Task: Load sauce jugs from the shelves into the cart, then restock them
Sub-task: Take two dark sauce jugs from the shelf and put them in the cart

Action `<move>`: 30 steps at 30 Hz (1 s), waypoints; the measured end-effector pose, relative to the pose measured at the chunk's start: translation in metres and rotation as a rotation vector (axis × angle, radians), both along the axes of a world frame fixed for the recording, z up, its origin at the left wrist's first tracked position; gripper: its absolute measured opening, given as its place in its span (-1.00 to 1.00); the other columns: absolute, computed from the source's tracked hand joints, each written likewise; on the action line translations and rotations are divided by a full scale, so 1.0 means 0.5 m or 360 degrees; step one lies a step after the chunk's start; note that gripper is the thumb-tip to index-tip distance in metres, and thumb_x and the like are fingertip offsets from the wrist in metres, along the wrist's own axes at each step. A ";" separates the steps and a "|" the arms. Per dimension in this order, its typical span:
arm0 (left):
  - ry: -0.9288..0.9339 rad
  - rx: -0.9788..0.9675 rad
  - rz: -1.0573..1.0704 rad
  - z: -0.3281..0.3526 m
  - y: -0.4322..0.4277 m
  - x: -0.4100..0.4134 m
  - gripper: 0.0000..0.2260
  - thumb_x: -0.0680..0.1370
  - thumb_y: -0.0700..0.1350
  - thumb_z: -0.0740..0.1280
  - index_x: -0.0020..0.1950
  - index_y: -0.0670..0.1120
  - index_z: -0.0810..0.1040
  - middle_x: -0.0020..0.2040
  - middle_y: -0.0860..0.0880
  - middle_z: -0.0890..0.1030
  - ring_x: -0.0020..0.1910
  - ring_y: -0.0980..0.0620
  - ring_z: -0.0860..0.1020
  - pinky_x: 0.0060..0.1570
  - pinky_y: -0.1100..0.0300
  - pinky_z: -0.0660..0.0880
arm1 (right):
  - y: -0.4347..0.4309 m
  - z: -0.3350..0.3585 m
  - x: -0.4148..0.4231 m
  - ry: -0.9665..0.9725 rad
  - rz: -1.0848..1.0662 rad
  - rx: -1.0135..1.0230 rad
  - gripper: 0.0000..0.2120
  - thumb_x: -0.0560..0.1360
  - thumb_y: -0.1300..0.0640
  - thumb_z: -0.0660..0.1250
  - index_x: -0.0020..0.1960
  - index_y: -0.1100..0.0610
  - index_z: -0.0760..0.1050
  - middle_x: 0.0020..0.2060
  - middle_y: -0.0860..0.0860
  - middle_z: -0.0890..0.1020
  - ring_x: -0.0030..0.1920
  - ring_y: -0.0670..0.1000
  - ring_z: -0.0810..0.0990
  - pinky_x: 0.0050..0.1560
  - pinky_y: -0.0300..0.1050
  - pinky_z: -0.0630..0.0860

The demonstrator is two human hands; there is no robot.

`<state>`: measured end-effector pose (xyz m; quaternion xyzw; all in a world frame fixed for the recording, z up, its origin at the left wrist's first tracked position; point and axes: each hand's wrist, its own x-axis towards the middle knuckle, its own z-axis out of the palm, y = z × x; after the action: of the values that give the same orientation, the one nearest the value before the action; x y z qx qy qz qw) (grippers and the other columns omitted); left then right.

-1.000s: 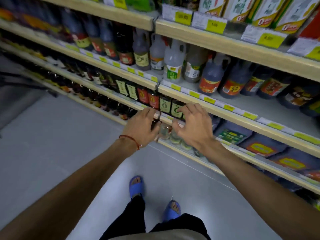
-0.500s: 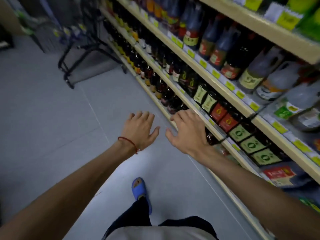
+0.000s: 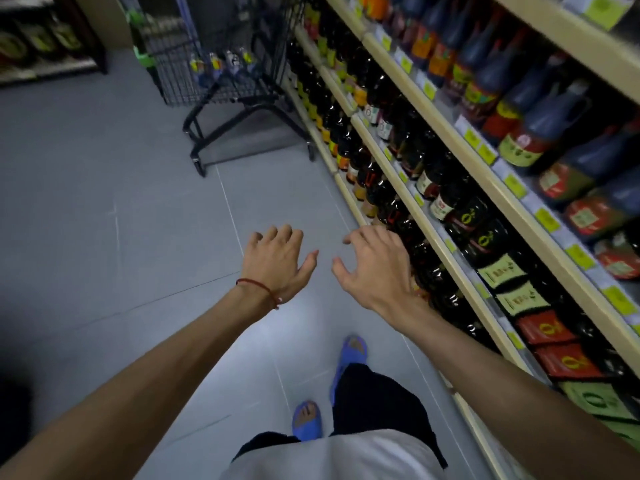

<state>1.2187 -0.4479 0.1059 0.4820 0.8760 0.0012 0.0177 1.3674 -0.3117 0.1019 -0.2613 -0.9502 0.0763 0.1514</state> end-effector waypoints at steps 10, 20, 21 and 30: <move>0.0010 -0.0111 0.0359 0.000 0.210 -0.346 -0.52 0.62 0.25 -0.01 0.20 -0.05 0.50 0.08 -0.06 0.58 0.06 -0.10 0.52 0.15 -0.07 0.39 | 0.262 -0.025 -0.410 0.0003 0.0252 -0.0045 -0.60 0.48 -0.17 0.29 0.08 0.11 0.64 -0.03 0.02 0.67 0.04 0.11 0.59 0.14 -0.05 0.30; -0.0039 -0.0064 0.0642 -0.006 0.357 -0.684 -0.52 0.62 0.25 0.00 0.22 -0.05 0.52 0.10 -0.04 0.59 0.06 -0.09 0.54 0.15 -0.04 0.40 | 0.431 -0.016 -0.810 -0.0003 0.0567 -0.0087 -0.59 0.51 -0.18 0.26 0.09 0.12 0.63 -0.02 0.01 0.66 0.04 0.09 0.57 0.15 0.00 0.41; -0.0044 -0.0060 0.0654 -0.012 0.370 -0.725 -0.52 0.62 0.25 0.00 0.21 -0.05 0.52 0.09 -0.04 0.59 0.06 -0.10 0.55 0.14 -0.05 0.41 | 0.445 -0.020 -0.855 -0.0002 0.0583 -0.0079 -0.59 0.51 -0.18 0.26 0.09 0.13 0.63 -0.03 0.02 0.66 0.04 0.09 0.57 0.15 0.01 0.43; -0.0069 -0.0043 0.0664 -0.022 0.471 -1.167 -0.50 0.62 0.24 -0.04 0.23 -0.05 0.51 0.14 -0.07 0.58 0.13 -0.11 0.53 0.17 -0.06 0.40 | 0.540 -0.021 -1.296 -0.0003 0.0564 0.0019 -0.58 0.49 -0.17 0.28 0.09 0.13 0.65 -0.02 0.03 0.67 0.09 0.11 0.57 0.20 -0.01 0.39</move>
<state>0.6353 -0.2123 0.0951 0.2896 0.9562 0.0034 0.0425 0.7193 -0.0419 0.0912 -0.0888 -0.9820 0.0959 0.1362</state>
